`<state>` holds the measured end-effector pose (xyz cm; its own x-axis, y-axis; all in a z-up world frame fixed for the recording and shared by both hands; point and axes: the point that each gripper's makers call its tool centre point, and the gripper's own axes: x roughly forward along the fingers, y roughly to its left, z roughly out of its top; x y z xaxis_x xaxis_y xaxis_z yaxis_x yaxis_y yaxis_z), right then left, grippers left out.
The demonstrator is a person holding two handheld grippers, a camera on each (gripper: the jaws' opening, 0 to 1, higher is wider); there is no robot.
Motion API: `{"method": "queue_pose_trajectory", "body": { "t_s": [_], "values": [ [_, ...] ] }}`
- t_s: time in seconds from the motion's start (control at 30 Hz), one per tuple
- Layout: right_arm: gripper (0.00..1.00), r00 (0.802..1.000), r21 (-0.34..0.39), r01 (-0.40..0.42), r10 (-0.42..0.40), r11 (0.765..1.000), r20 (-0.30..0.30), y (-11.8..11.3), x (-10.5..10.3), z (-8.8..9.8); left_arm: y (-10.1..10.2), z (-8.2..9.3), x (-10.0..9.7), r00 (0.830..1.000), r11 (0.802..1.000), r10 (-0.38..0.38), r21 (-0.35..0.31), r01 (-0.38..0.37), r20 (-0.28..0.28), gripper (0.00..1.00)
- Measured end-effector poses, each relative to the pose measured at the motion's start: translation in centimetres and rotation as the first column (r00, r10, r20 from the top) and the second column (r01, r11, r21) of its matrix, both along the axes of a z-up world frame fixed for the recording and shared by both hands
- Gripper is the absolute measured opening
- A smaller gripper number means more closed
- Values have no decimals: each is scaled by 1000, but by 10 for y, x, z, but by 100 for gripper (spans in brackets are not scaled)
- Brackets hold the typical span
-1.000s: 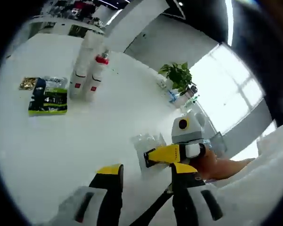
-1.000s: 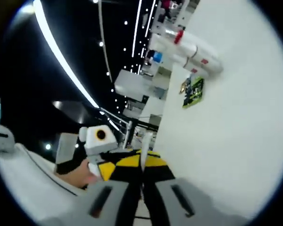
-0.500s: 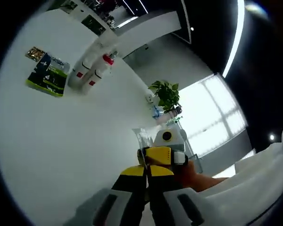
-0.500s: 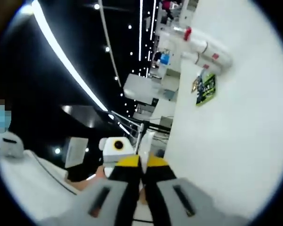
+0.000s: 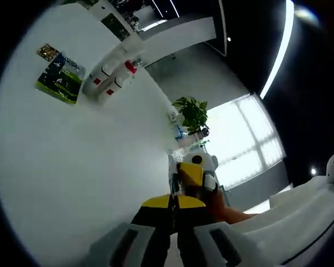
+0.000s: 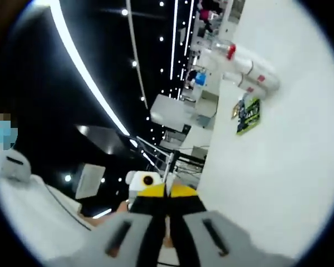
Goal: Arrange the skincare products in the storage area until every visible bottle or jar stands upright without overlapping.
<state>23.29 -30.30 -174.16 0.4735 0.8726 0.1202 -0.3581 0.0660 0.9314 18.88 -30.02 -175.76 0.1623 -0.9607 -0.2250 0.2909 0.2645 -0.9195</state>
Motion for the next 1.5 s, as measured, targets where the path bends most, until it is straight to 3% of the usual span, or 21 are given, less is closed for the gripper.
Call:
{"method": "queue_pose_trajectory", "body": {
  "t_s": [0.13,0.23,0.33,0.4,0.43,0.5,0.6,0.67,0.73,0.83,0.93,1.27,1.33,1.5],
  "values": [
    [3,999,-9,47,-47,999,1,-1,6,1,2,2,2,1000,1000,1,9,-1,3,0],
    [0,999,30,45,-45,999,-2,-8,7,5,4,3,3,1000,1000,-6,9,6,6,0],
    [0,999,6,34,-34,999,21,-5,4,5,5,2,2,1000,1000,-15,20,14,17,1],
    [0,1000,32,28,-29,999,2,-5,4,5,6,1,2,999,1000,2,22,-3,32,3],
    [0,999,47,32,-32,998,-4,-6,5,6,6,1,4,999,1000,22,13,-22,37,4],
    [0,1000,94,21,-19,995,-22,-5,4,10,4,10,8,997,995,71,-71,-70,1,7],
    [0,999,91,-18,21,996,-26,4,0,10,1,11,12,995,991,100,-90,-101,-19,19],
    [0,999,76,-45,48,996,-26,11,-4,7,-4,12,12,997,993,79,-91,-80,-17,15],
    [0,999,67,-43,44,997,-14,12,-3,8,-9,12,9,999,996,43,-73,-43,-11,3],
    [0,999,54,-46,46,997,-7,10,-1,7,-8,11,11,999,997,41,-70,-42,-13,2],
    [0,999,49,-47,47,998,3,10,0,9,-8,11,12,999,997,38,-71,-38,-4,1],
    [0,1000,61,-13,13,998,-2,-4,14,7,-2,14,18,996,991,54,-118,-62,-64,1],
    [0,1000,55,-14,14,998,1,0,15,6,1,11,19,997,994,58,-92,-62,-43,1],
    [0,1000,51,16,-15,999,-2,-6,24,5,7,2,27,993,993,103,-50,-106,-60,4]
  ]
}}
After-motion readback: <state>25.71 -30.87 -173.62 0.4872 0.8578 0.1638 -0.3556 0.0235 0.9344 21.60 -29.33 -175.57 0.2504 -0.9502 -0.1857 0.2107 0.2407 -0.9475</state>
